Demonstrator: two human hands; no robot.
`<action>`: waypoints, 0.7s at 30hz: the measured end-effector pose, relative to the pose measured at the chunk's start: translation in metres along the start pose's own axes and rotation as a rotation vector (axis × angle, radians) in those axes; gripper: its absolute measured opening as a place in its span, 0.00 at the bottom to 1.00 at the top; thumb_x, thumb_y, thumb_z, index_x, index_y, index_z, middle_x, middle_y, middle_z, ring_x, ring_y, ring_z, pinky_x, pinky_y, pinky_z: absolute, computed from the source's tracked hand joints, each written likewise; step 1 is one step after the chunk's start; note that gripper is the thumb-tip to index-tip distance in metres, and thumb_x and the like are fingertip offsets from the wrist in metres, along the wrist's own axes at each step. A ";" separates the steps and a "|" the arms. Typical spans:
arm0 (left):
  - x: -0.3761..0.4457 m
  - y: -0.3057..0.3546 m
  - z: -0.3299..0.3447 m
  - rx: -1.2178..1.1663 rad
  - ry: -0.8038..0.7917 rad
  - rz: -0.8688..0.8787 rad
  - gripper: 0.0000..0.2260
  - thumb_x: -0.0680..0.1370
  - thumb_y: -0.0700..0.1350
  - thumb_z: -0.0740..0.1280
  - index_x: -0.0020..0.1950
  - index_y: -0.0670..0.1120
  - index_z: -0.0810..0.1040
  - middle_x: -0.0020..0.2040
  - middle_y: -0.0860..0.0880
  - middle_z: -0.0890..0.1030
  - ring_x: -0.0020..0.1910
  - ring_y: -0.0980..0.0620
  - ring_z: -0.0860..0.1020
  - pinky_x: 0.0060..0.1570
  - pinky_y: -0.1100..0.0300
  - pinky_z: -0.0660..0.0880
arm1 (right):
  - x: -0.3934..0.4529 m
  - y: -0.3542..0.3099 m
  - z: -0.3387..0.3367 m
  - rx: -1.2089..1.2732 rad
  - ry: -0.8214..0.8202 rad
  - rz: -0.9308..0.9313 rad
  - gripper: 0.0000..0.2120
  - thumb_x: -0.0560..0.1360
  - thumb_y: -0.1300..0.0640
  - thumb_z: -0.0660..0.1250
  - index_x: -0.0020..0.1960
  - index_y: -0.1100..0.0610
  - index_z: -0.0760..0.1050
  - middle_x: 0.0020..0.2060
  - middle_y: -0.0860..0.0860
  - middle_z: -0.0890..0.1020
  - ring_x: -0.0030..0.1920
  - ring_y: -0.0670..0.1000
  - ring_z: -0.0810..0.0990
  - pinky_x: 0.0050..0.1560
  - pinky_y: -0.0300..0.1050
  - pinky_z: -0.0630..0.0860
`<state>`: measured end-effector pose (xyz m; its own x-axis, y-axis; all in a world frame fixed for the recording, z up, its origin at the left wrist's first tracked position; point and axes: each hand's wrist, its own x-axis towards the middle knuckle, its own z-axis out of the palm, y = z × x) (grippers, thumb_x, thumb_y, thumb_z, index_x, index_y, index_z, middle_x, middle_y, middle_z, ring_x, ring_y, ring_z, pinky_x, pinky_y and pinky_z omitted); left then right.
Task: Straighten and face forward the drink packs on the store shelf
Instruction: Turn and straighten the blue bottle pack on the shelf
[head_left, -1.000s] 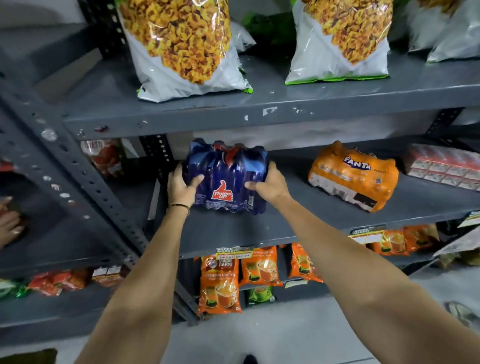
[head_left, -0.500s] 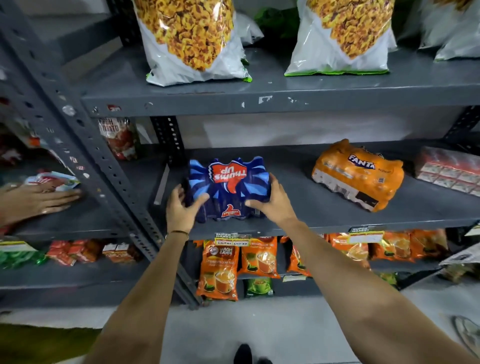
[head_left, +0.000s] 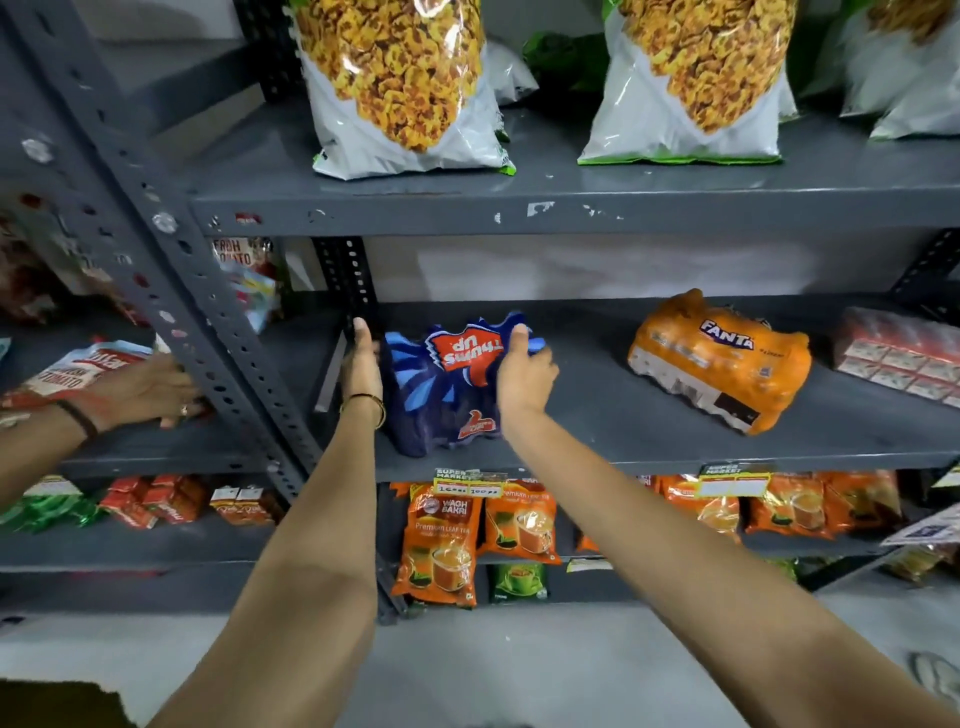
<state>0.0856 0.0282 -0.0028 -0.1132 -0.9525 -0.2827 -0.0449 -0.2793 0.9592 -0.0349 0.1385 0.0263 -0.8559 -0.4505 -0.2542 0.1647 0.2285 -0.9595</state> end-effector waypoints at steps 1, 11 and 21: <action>0.001 -0.001 -0.005 0.007 0.033 0.024 0.34 0.77 0.66 0.49 0.60 0.39 0.77 0.60 0.42 0.79 0.54 0.44 0.78 0.54 0.54 0.75 | 0.010 -0.004 0.000 0.003 -0.028 0.007 0.27 0.79 0.43 0.53 0.68 0.63 0.67 0.66 0.63 0.71 0.65 0.63 0.71 0.66 0.56 0.68; -0.009 -0.035 -0.045 0.145 -0.347 -0.090 0.29 0.78 0.62 0.54 0.34 0.41 0.82 0.27 0.48 0.83 0.33 0.50 0.81 0.40 0.61 0.76 | 0.065 -0.030 0.027 -0.064 -0.436 0.046 0.15 0.76 0.53 0.64 0.58 0.61 0.76 0.49 0.57 0.81 0.42 0.51 0.79 0.45 0.45 0.75; 0.028 0.015 -0.008 0.261 -0.032 0.185 0.19 0.76 0.53 0.65 0.61 0.41 0.75 0.57 0.43 0.80 0.56 0.45 0.78 0.53 0.61 0.72 | 0.048 -0.039 0.006 -0.370 -0.663 -0.041 0.49 0.65 0.40 0.74 0.76 0.57 0.55 0.75 0.53 0.64 0.72 0.55 0.66 0.67 0.55 0.67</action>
<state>0.0893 -0.0036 0.0042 -0.1742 -0.9787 -0.1083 -0.2732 -0.0576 0.9602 -0.0789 0.1028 0.0507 -0.3650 -0.8622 -0.3512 -0.1362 0.4226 -0.8960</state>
